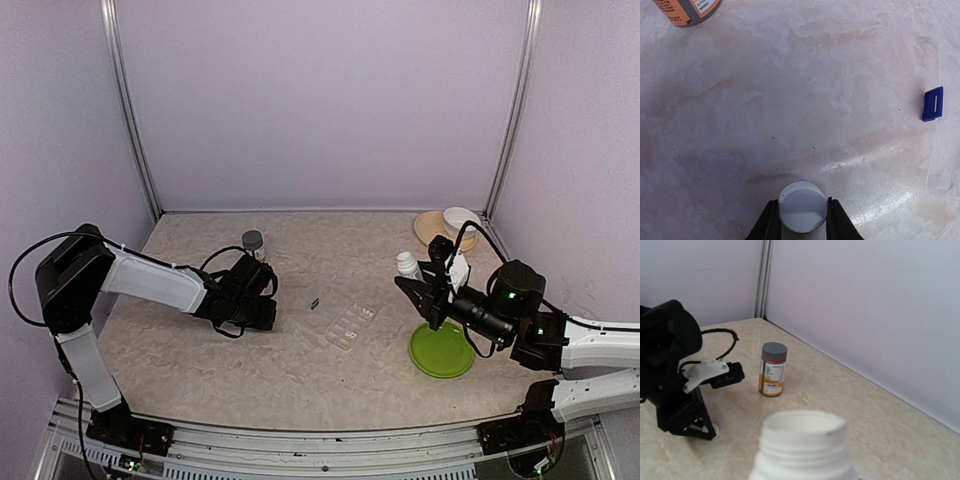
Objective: Sort the pills into containers
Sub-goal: Pick up the lid of the pill bottle from the center of the board, then close the lid of the pill bottle.
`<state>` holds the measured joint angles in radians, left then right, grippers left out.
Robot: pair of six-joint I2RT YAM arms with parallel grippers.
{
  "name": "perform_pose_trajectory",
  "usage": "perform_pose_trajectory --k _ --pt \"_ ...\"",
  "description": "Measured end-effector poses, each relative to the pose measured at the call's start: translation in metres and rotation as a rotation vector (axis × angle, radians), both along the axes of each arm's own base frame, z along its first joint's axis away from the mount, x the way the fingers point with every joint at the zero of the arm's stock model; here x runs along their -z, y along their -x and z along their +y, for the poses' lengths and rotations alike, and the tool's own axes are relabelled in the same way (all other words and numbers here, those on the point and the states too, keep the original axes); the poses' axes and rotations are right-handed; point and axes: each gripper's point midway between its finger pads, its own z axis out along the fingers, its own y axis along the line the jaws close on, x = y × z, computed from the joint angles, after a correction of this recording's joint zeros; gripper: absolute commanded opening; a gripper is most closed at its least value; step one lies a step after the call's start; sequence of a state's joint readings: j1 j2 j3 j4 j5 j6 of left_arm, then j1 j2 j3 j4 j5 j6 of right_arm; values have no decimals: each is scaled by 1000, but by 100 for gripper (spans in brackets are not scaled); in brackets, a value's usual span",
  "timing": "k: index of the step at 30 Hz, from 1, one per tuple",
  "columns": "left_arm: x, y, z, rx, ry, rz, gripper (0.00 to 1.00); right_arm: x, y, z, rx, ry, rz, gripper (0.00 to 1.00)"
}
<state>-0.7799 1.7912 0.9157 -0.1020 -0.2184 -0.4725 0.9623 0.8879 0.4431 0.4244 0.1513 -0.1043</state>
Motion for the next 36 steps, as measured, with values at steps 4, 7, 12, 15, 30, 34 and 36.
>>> perform_pose_trajectory --k 4,7,12,15,30,34,36 --pt "-1 0 -1 7 1 -1 19 7 2 6 -29 19 14 22" --pt "-13 1 -6 23 36 -10 19 17 5 12 -61 45 35 21" --pt "-61 5 -24 79 174 -71 19 22 11 19 -118 60 45 21" --pt "-97 14 -42 141 278 -115 19 19 15 24 -146 59 42 21" --pt "-221 92 -120 506 748 -168 20 12 34 64 -243 113 19 21" --pt "-232 104 -129 545 805 -151 20 15 39 77 -246 152 6 21" --pt "-236 107 -131 558 824 -148 20 18 39 81 -238 173 3 21"
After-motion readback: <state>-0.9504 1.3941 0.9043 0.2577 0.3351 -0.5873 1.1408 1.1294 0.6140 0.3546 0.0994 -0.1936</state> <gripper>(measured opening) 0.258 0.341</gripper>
